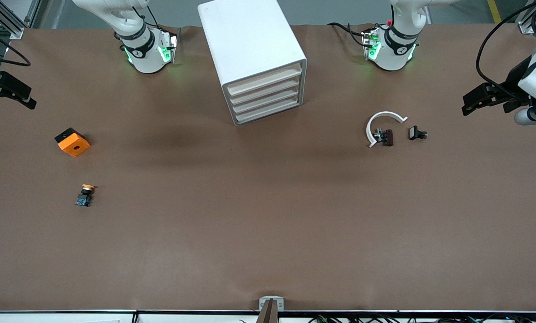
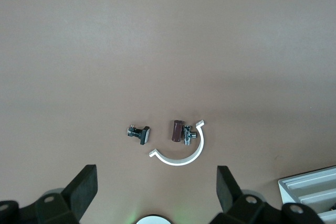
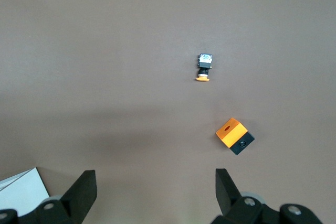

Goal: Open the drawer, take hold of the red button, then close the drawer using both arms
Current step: 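Move the left gripper toward the white cabinet's drawer handle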

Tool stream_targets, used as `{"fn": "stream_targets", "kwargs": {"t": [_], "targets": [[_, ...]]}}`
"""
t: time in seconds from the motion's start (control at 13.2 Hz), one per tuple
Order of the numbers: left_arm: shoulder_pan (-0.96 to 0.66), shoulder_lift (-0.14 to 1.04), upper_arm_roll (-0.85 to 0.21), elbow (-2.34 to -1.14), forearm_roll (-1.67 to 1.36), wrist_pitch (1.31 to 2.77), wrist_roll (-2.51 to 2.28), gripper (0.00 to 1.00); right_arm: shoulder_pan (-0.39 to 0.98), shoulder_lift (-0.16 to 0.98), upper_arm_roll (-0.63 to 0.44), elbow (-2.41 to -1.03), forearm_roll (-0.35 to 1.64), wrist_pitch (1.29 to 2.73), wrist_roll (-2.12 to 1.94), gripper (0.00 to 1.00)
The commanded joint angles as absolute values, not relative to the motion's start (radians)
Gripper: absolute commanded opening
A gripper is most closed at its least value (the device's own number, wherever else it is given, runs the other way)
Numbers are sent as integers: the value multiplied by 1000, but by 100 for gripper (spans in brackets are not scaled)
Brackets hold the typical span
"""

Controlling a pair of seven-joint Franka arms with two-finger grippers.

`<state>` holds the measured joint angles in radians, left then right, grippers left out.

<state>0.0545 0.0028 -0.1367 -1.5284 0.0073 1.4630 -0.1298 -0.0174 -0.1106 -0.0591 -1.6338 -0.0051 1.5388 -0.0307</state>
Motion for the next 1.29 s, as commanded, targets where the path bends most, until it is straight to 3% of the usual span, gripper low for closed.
{"fn": "stream_targets", "kwargs": {"t": [0.0, 0.3, 0.68, 1.21], "targets": [[58, 8, -143, -1506, 8, 1419, -117, 100, -21, -138, -57, -1657, -21, 1537, -20, 100], [61, 49, -143, -1505, 21, 1419, -118, 100, -21, -138, -58, -1657, -20, 1537, -20, 100], [23, 221, -184, -1509, 22, 1474, -340, 100, -21, -138, -58, -1657, -15, 1529, -23, 100], [-182, 497, -204, -1462, 20, 1539, -971, 100, -21, -137, -58, -1657, -15, 1522, -25, 100]]}}
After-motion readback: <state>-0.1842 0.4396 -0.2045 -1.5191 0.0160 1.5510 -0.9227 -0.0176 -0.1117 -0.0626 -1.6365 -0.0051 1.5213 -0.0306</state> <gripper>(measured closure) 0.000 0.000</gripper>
